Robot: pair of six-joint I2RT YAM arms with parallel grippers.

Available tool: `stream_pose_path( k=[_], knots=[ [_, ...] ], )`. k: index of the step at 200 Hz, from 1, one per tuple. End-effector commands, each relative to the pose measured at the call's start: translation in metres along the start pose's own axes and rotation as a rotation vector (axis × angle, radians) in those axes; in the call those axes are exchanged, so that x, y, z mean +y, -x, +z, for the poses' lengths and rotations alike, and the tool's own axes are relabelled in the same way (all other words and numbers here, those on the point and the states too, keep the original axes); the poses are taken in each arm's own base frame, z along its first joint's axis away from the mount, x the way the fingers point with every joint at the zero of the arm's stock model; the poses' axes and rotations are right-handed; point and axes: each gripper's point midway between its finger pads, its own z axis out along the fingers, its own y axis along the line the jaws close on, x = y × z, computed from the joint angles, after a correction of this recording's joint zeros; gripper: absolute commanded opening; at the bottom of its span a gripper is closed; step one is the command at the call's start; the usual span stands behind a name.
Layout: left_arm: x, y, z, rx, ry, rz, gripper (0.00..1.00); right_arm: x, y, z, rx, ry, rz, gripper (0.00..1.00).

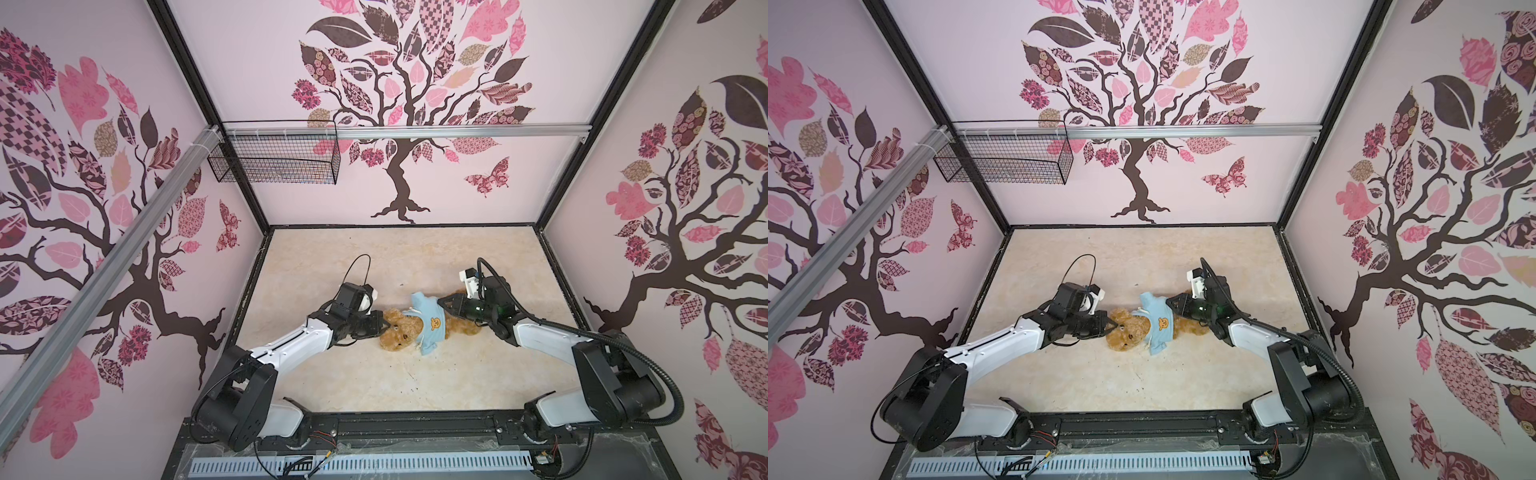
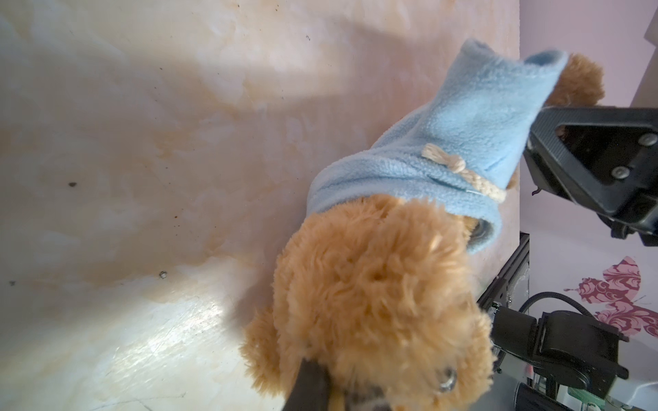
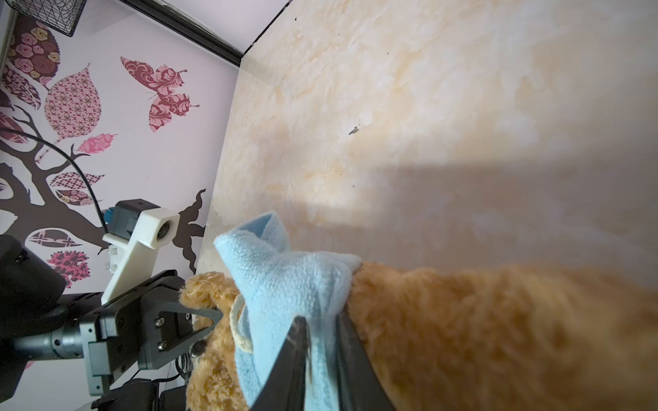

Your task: Dress the teddy bear

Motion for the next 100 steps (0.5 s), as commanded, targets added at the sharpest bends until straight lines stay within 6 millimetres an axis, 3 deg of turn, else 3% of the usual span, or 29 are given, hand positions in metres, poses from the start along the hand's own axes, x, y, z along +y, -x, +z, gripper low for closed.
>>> stream_pose_path(
  k=[1, 33, 56, 77, 100],
  knots=[
    [-0.01, 0.002, -0.002, -0.002, -0.021, 0.049, 0.0, 0.007, 0.012, 0.005, -0.016, 0.029, 0.003, 0.19],
    [-0.009, 0.001, -0.001, 0.0, -0.012, 0.047, 0.0, -0.007, 0.021, 0.001, -0.07, -0.05, 0.003, 0.0],
    [0.002, 0.002, -0.004, -0.021, 0.047, 0.029, 0.0, -0.035, 0.037, -0.016, -0.163, -0.169, 0.029, 0.0],
    [0.031, -0.002, -0.011, -0.054, 0.185, -0.025, 0.0, -0.059, 0.05, -0.034, -0.225, -0.241, 0.074, 0.0],
    [0.045, -0.003, -0.018, -0.106, 0.203, -0.088, 0.0, -0.072, 0.056, -0.05, -0.283, -0.263, 0.11, 0.0]
  ],
)
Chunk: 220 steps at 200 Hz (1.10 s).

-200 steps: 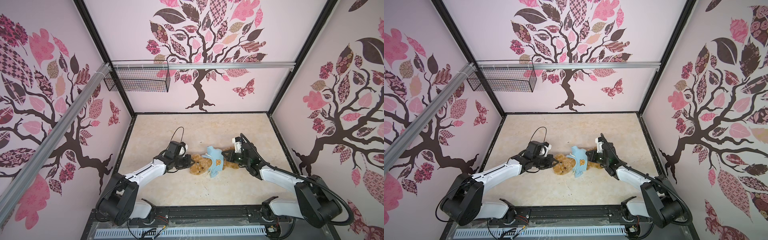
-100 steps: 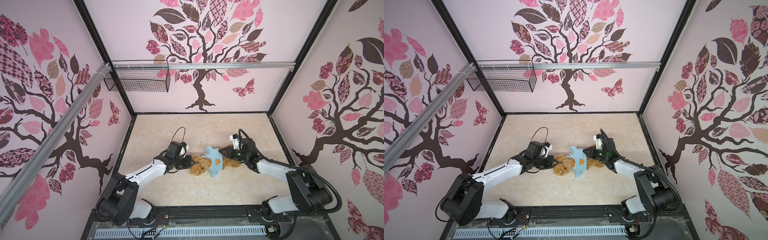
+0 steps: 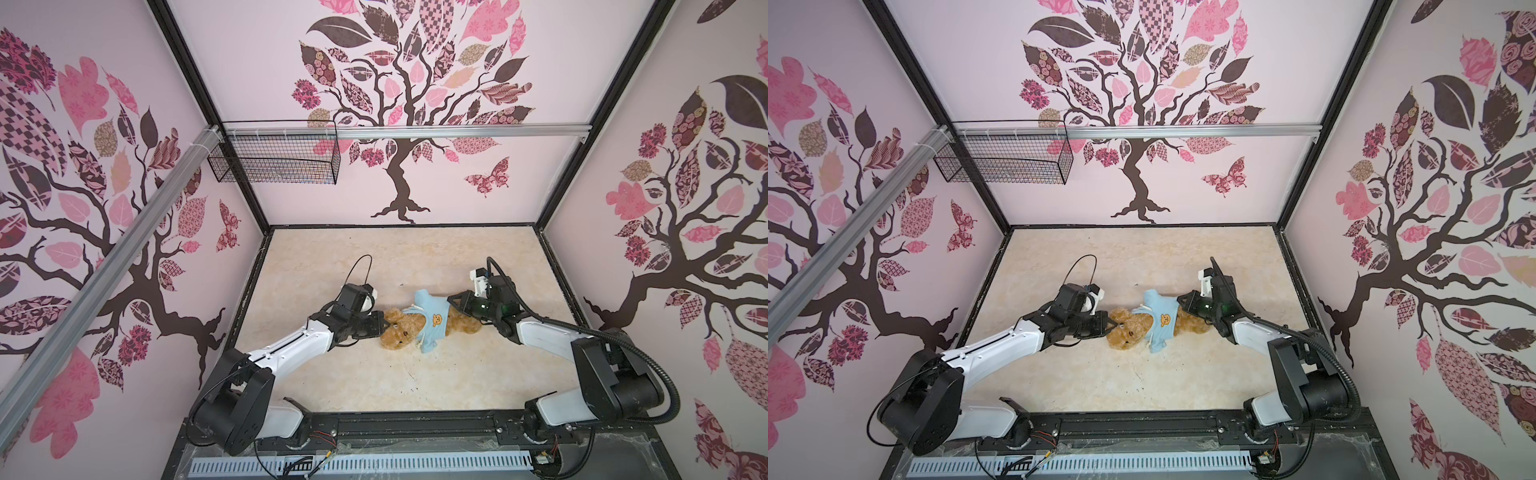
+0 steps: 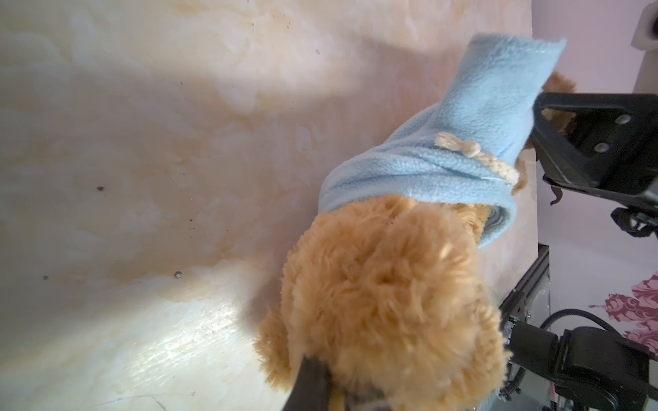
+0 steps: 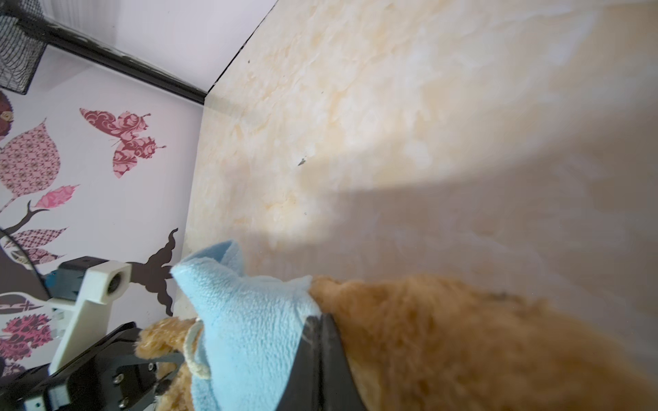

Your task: Dress the teddy bear

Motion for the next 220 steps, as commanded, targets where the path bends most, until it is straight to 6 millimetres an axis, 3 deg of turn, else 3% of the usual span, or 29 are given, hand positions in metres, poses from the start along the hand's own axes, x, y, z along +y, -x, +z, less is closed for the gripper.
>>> stream_pose_path(
  k=[1, 57, 88, 119, 144, 164, 186, 220],
  knots=[
    [0.042, -0.014, -0.009, -0.018, 0.144, -0.086, 0.0, -0.025, 0.039, -0.022, -0.181, -0.105, 0.028, 0.0],
    [0.008, -0.009, 0.005, 0.045, -0.026, -0.144, 0.0, -0.006, 0.005, 0.0, -0.036, -0.013, 0.002, 0.0],
    [0.003, 0.006, 0.0, 0.022, -0.054, -0.206, 0.0, -0.005, 0.012, -0.005, -0.029, -0.054, -0.086, 0.0],
    [0.005, 0.002, 0.01, 0.085, -0.062, -0.222, 0.0, 0.014, 0.013, -0.02, -0.046, -0.07, -0.169, 0.28],
    [0.008, -0.002, 0.019, 0.107, -0.071, -0.244, 0.0, 0.035, -0.001, -0.035, -0.06, -0.046, -0.259, 0.32],
    [0.004, 0.001, 0.021, 0.116, -0.086, -0.243, 0.0, 0.061, -0.027, -0.035, -0.029, 0.031, -0.342, 0.32],
    [-0.001, 0.008, 0.017, 0.101, -0.092, -0.221, 0.11, 0.078, -0.051, -0.02, 0.026, 0.079, -0.399, 0.31],
    [-0.001, 0.011, 0.006, 0.071, -0.079, -0.183, 0.37, 0.079, -0.042, 0.02, 0.083, 0.052, -0.408, 0.32]
  ],
)
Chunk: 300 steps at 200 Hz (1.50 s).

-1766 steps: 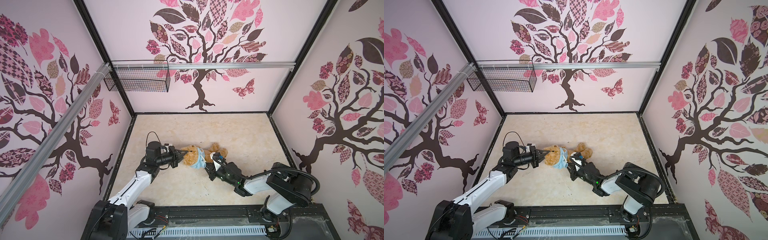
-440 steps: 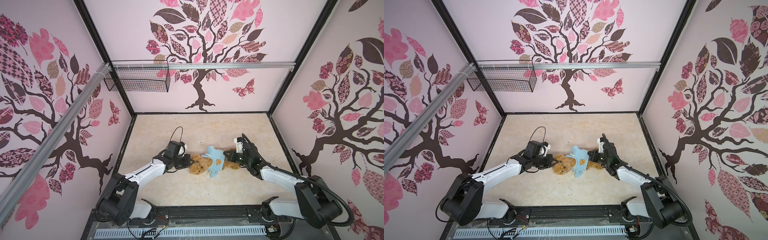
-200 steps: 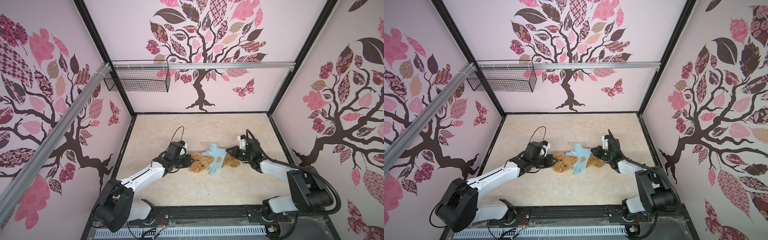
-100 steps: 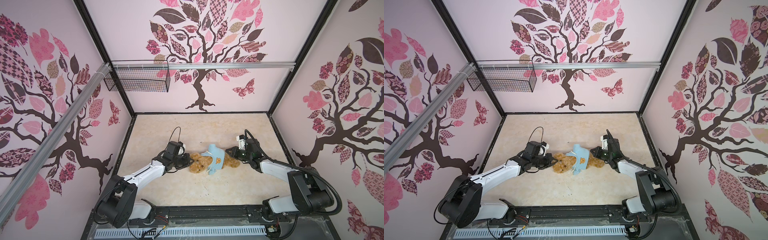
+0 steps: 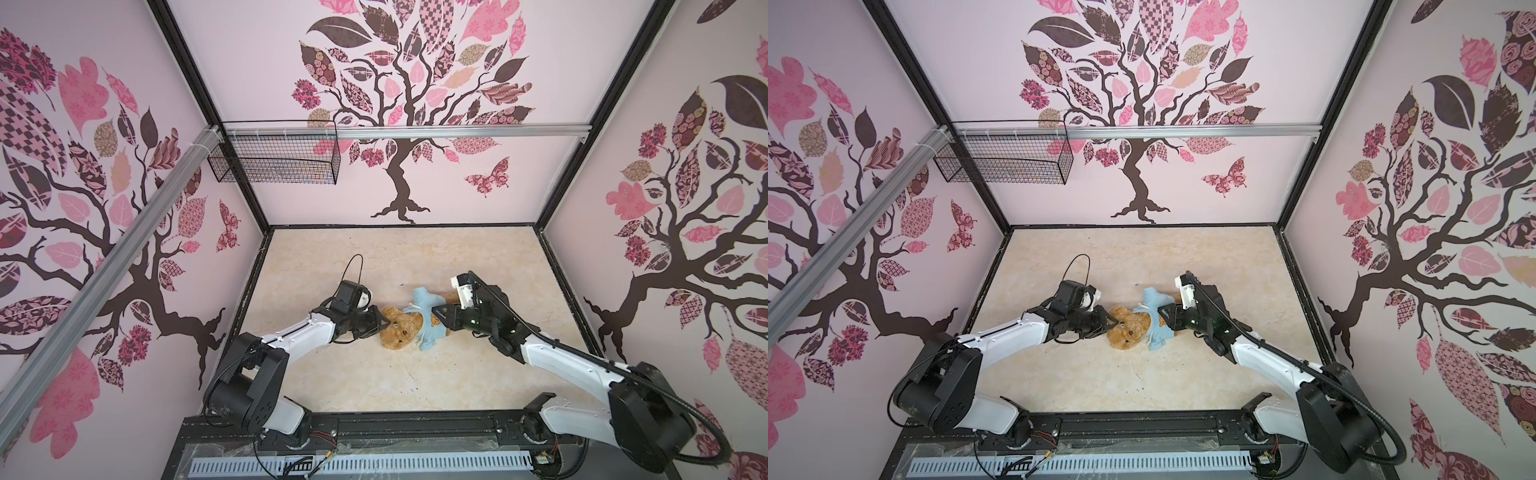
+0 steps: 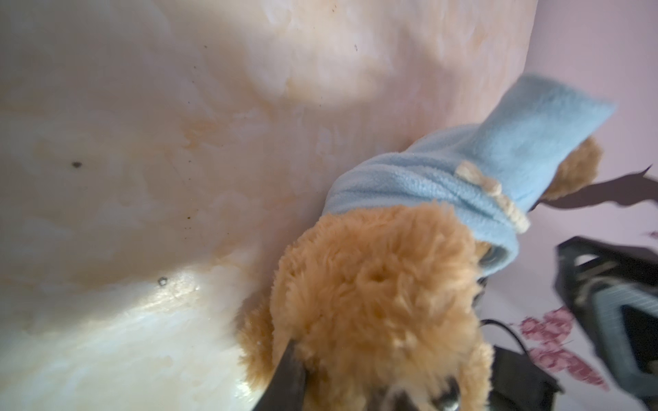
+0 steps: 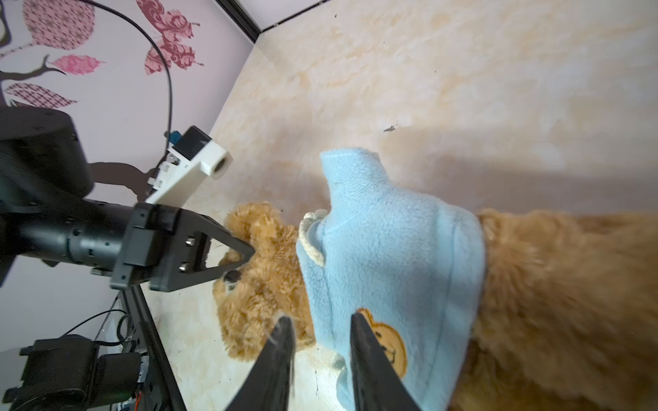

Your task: Dress the teddy bear

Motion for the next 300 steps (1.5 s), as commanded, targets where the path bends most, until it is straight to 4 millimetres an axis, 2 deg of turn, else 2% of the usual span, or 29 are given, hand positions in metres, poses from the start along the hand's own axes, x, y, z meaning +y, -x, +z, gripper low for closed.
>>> stream_pose_path(
  k=[1, 24, 52, 71, 104, 126, 154, 187, 207, 223, 243, 270, 289, 300],
  knots=[
    [-0.012, 0.008, -0.013, -0.032, -0.008, 0.054, 0.38, -0.005, 0.018, 0.024, 0.01, -0.029, -0.035, 0.32],
    [-0.001, 0.005, -0.026, -0.07, 0.069, 0.107, 0.49, -0.029, 0.022, 0.05, 0.07, -0.088, 0.007, 0.29],
    [0.009, -0.003, -0.044, -0.141, 0.091, 0.13, 0.69, -0.061, 0.016, 0.075, 0.164, -0.066, 0.152, 0.27],
    [0.003, -0.014, -0.049, -0.171, 0.061, 0.171, 0.79, -0.073, 0.012, 0.086, 0.189, -0.074, 0.186, 0.25],
    [-0.016, -0.041, -0.041, -0.16, 0.01, 0.257, 0.97, -0.079, 0.011, 0.096, 0.194, -0.076, 0.206, 0.24],
    [-0.026, -0.043, -0.035, -0.159, -0.002, 0.307, 0.97, -0.081, 0.007, 0.099, 0.204, -0.075, 0.207, 0.23],
    [-0.051, -0.04, -0.027, -0.127, -0.046, 0.362, 0.97, -0.082, 0.005, 0.098, 0.208, -0.079, 0.203, 0.23],
    [-0.064, -0.031, -0.008, -0.088, -0.048, 0.375, 0.97, -0.08, 0.007, 0.097, 0.203, -0.071, 0.198, 0.22],
    [-0.071, -0.025, 0.002, -0.073, -0.051, 0.37, 0.93, -0.078, 0.007, 0.095, 0.199, -0.062, 0.195, 0.22],
    [-0.075, -0.017, 0.008, -0.081, -0.048, 0.363, 0.84, -0.075, 0.008, 0.092, 0.195, -0.055, 0.191, 0.22],
    [-0.073, -0.008, 0.014, -0.093, -0.011, 0.35, 0.67, -0.072, 0.012, 0.087, 0.185, -0.055, 0.176, 0.23],
    [-0.067, -0.005, 0.018, -0.084, -0.015, 0.301, 0.36, -0.061, 0.023, 0.072, 0.158, -0.057, 0.139, 0.26],
    [-0.065, -0.003, 0.01, -0.056, -0.085, 0.231, 0.14, -0.049, 0.037, 0.047, 0.093, -0.069, 0.088, 0.3],
    [-0.064, -0.003, 0.004, -0.03, -0.14, 0.181, 0.07, -0.042, 0.044, 0.028, 0.039, -0.075, 0.05, 0.32]
  ],
)
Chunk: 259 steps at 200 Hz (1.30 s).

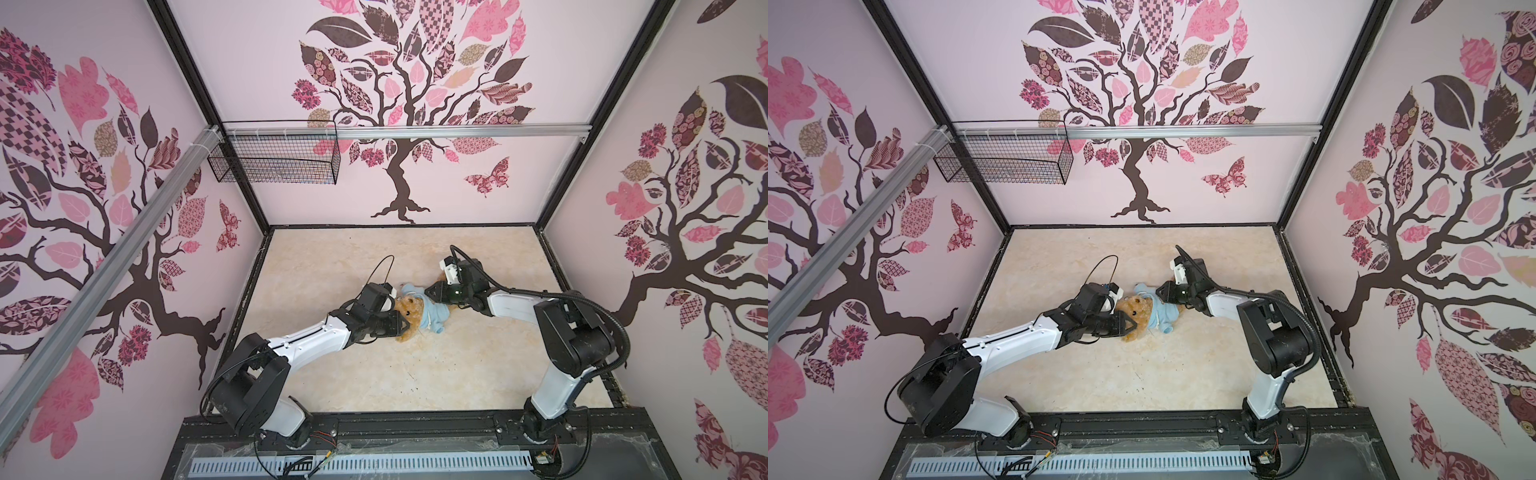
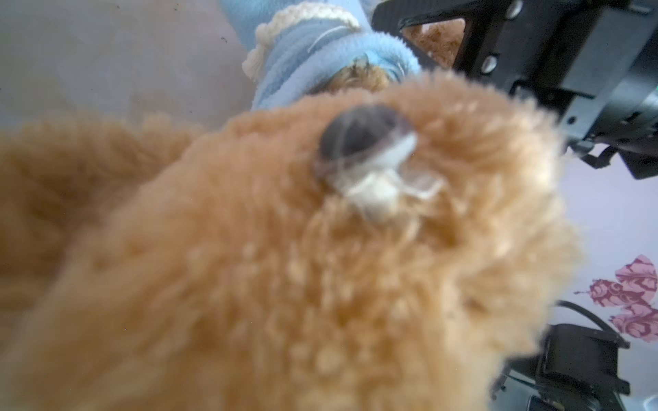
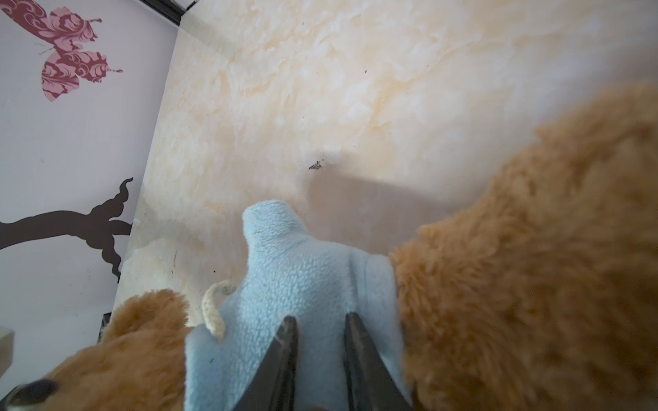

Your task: Dress the teddy bear

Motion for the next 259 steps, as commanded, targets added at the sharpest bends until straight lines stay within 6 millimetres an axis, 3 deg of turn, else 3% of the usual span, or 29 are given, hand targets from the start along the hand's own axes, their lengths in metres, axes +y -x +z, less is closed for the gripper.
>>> stream_pose_path(
  k=[1, 14, 28, 58, 88, 172, 222, 247, 259],
  knots=[
    [-0.009, 0.014, -0.013, -0.008, -0.13, -0.073, 0.06, 0.016, 0.002, -0.042, -0.066, -0.026, -0.071, 0.32],
    [-0.01, 0.012, -0.021, 0.034, -0.185, -0.116, 0.0, 0.024, 0.0, -0.065, -0.126, -0.016, -0.111, 0.34],
    [-0.012, 0.008, -0.027, 0.098, -0.246, -0.158, 0.0, 0.032, -0.009, -0.083, -0.175, 0.021, -0.144, 0.36],
    [-0.012, 0.005, -0.039, 0.202, -0.389, -0.269, 0.0, 0.036, -0.036, -0.102, -0.237, 0.101, -0.19, 0.39],
    [-0.008, 0.003, -0.048, 0.257, -0.434, -0.284, 0.0, 0.028, -0.051, -0.097, -0.259, 0.136, -0.19, 0.4],
    [-0.003, -0.001, -0.048, 0.272, -0.427, -0.291, 0.0, 0.039, -0.069, -0.058, -0.184, 0.261, -0.219, 0.34],
    [0.002, -0.005, -0.045, 0.28, -0.411, -0.294, 0.0, 0.042, -0.068, -0.056, -0.191, 0.285, -0.209, 0.15],
    [0.007, -0.007, -0.043, 0.281, -0.387, -0.286, 0.0, 0.038, -0.065, -0.062, -0.214, 0.242, -0.194, 0.0],
    [0.011, -0.009, -0.042, 0.286, -0.353, -0.277, 0.0, 0.031, -0.059, -0.066, -0.226, 0.176, -0.179, 0.0]
  ],
)
